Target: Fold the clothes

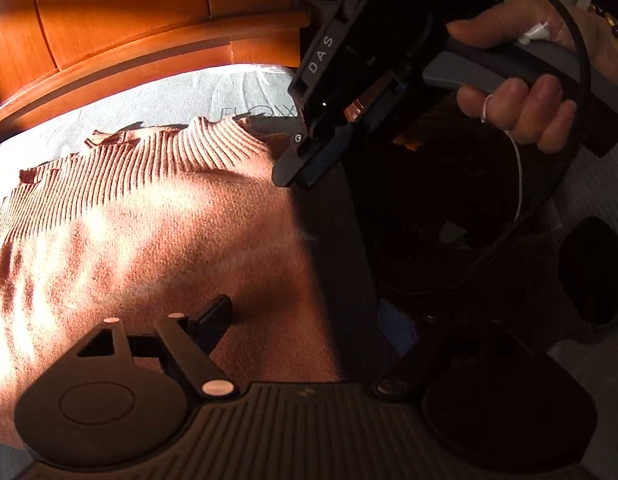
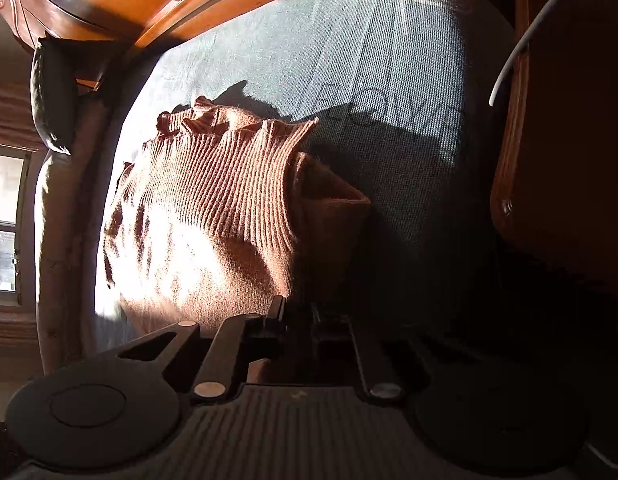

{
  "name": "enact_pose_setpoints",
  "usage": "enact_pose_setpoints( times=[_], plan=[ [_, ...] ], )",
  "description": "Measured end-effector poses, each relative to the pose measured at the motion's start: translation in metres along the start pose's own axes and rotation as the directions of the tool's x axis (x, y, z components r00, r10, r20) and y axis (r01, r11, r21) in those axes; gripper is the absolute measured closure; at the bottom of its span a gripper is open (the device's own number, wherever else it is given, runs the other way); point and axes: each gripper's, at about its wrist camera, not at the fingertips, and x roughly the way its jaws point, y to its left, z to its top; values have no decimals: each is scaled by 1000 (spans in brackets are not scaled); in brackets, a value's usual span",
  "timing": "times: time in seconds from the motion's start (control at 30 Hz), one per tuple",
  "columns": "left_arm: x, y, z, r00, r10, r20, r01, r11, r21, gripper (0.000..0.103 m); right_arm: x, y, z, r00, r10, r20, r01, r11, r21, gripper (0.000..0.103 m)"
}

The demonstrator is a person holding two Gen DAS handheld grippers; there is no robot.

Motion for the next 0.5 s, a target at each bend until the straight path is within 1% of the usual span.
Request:
enact_pose_setpoints(
  times=[0.07, 0.1, 0.13, 0.2, 0.23, 0.3, 0.33, 0.37, 0.4, 0.47, 0.5],
  plan=[
    [6, -6, -7, 998, -31, -51, 32, 999, 23, 22, -7, 9, 1, 999, -33, 18, 34, 998, -51, 82],
    [6, -10, -13, 996, -59, -72, 61, 998, 29, 19, -11, 13, 2, 999, -43, 27, 45, 996, -75, 82],
    [4, -14, -20, 993, -76, -87, 79, 996, 36, 18, -13, 17, 3, 999, -33, 32, 36, 995, -94, 82],
    [-3, -18, -31, 993, -76, -94, 81, 996, 46, 18, -15, 26, 3, 1000, -6, 31, 10, 990, -139, 82],
    [-6, -20, -37, 993, -75, -95, 80, 996, 50, 18, -10, 30, 1, 1000, 8, 4, -8, 987, -159, 82],
    [-14, -21, -46, 992, -77, -99, 82, 996, 45, 18, 2, 37, -4, 998, 29, -52, -39, 980, -195, 76],
    [-19, -18, -48, 991, -85, -101, 88, 996, 24, 18, 10, 39, -9, 996, 18, -82, -34, 979, -199, 76],
    [-24, -9, -52, 992, -79, -97, 77, 997, -16, 18, 16, 39, -15, 995, 3, -99, -23, 979, -201, 76],
    [-29, 4, -58, 995, -55, -88, 48, 996, -75, 18, 21, 39, -20, 994, -8, -110, -15, 979, -203, 76],
    [-40, 31, -70, 997, -5, -74, -9, 981, -194, 18, 16, 41, -24, 996, -1, -88, -16, 981, -193, 75],
    [-45, 45, -76, 997, 20, -70, -37, 967, -253, 18, 13, 42, -24, 996, 9, -84, -24, 982, -185, 70]
  ],
)
